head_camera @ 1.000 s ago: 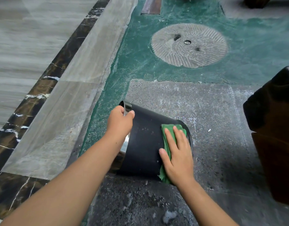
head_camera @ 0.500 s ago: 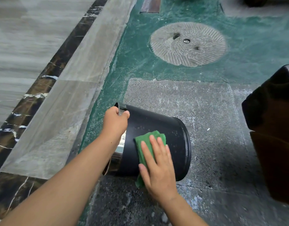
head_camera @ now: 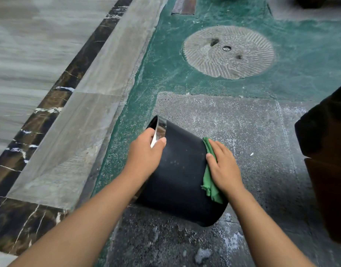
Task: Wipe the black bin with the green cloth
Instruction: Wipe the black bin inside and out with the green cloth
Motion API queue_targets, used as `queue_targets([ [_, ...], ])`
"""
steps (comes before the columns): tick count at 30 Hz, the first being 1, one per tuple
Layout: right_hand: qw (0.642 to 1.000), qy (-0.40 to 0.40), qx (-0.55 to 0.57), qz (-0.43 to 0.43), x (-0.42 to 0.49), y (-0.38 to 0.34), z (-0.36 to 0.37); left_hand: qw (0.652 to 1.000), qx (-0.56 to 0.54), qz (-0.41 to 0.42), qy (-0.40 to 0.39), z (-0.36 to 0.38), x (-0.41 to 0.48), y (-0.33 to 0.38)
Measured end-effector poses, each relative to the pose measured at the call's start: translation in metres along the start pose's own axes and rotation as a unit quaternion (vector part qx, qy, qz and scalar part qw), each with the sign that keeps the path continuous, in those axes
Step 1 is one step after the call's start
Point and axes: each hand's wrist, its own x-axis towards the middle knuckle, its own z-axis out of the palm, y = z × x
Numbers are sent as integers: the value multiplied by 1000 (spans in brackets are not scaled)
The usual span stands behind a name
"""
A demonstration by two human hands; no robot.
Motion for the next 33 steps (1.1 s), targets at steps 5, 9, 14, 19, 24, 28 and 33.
queue_targets([
  [5,994,-98,40,35,33,0,-15,996,15,80,-24,-10,-21,-9],
  [9,978,-159,108,80,35,-3,-28,981,49,185,-41,-18,-49,-19],
  [14,986,-126,90,54,-9,-6,-34,974,45,214,-61,-28,-74,-33],
  [19,997,-53,45,14,-67,-17,-29,987,40,156,-28,-34,-76,-17],
  [24,1000,12,7,3,-125,-38,-17,995,-91,-26,-44,-43,-63,7],
  [28,999,45,-4,-6,-173,-50,-3,998,14,-14,-63,-44,-57,22],
  [33,997,75,7,7,-199,-67,7,993,91,-13,-72,-45,-61,31],
])
